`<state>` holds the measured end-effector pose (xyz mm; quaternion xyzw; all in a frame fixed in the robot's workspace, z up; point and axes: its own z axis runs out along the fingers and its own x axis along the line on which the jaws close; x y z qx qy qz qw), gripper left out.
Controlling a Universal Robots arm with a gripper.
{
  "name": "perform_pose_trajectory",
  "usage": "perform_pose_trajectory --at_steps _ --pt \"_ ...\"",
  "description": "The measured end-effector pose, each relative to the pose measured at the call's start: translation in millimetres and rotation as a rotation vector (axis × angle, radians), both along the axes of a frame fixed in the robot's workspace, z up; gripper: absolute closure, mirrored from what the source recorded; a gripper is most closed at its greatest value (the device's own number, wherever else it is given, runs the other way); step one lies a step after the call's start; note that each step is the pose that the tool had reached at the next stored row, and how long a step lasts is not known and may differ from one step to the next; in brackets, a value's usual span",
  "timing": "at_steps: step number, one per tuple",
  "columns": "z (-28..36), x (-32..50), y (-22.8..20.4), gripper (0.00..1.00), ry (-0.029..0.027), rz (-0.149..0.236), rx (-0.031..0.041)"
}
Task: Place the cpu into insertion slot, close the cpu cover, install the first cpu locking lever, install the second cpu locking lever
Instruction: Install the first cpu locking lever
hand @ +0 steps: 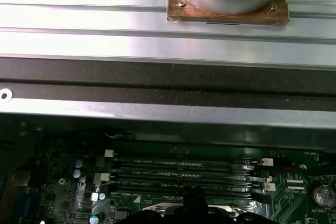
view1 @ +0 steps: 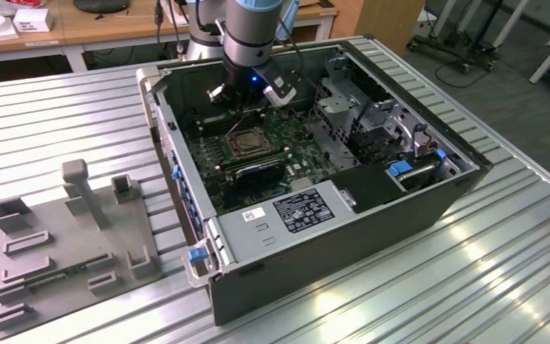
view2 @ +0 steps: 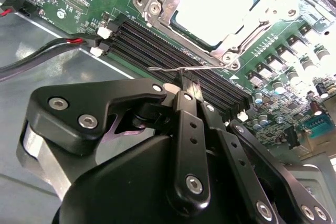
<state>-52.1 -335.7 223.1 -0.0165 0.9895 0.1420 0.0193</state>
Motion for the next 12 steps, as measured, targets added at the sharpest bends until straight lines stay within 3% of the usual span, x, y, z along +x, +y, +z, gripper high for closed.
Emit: perform_pose_trajectory --at_steps 12 --pt "-1.6 1.5 0.3 0.89 0.0000 0.000 -0.0001"
